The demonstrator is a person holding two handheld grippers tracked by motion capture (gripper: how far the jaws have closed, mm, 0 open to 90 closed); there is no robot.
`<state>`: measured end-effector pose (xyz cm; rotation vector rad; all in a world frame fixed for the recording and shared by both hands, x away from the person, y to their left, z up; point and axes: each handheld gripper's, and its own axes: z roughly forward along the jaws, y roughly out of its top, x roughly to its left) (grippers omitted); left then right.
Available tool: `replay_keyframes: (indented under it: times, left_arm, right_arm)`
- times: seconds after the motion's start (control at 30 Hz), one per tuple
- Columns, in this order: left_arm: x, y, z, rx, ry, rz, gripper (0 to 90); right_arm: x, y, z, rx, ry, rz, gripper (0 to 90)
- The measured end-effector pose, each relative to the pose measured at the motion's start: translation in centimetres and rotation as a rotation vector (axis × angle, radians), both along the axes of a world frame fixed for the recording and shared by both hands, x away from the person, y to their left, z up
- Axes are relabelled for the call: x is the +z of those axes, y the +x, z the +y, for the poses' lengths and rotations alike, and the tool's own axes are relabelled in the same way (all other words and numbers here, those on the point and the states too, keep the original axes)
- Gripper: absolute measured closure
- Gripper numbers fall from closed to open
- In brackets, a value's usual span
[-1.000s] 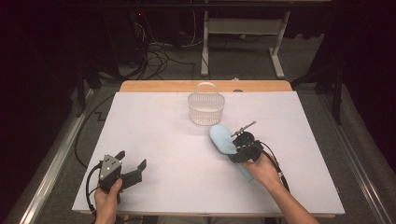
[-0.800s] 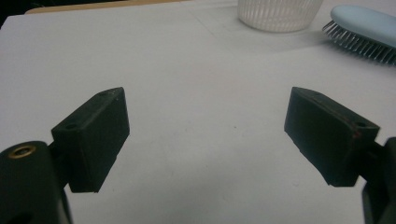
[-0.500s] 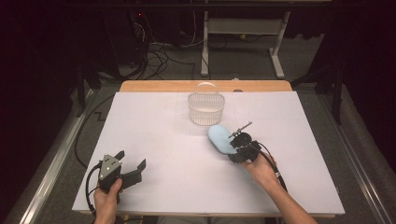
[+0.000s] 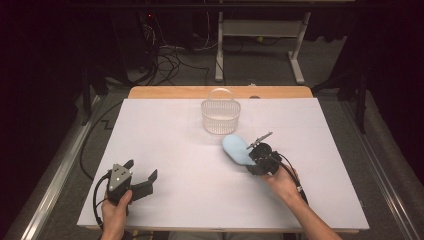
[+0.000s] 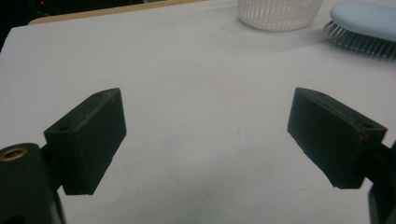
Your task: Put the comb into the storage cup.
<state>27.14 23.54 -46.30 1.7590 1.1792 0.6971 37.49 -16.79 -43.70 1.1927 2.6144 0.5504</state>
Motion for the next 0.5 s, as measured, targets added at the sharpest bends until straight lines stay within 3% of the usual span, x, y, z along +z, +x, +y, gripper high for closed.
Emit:
replay_keyframes:
  times: [0.1, 0.17, 0.5]
  left_arm:
    - [0.0, 0.1, -0.2, -0.024, 0.012, 0.008, 7.6]
    - [0.1, 0.0, -0.2, -0.013, 0.019, -0.001, 5.6]
    - [0.5, 0.4, -0.3, -0.007, -0.001, 0.006, 5.6]
  right_arm:
    - [0.4, -0.5, -0.6, 0.007, 0.025, -0.045, 69.9]
    - [0.6, -0.7, -0.9, 0.001, 0.042, -0.064, 70.0]
    - [1.0, -1.5, -2.4, 0.0, 0.102, -0.086, 69.9]
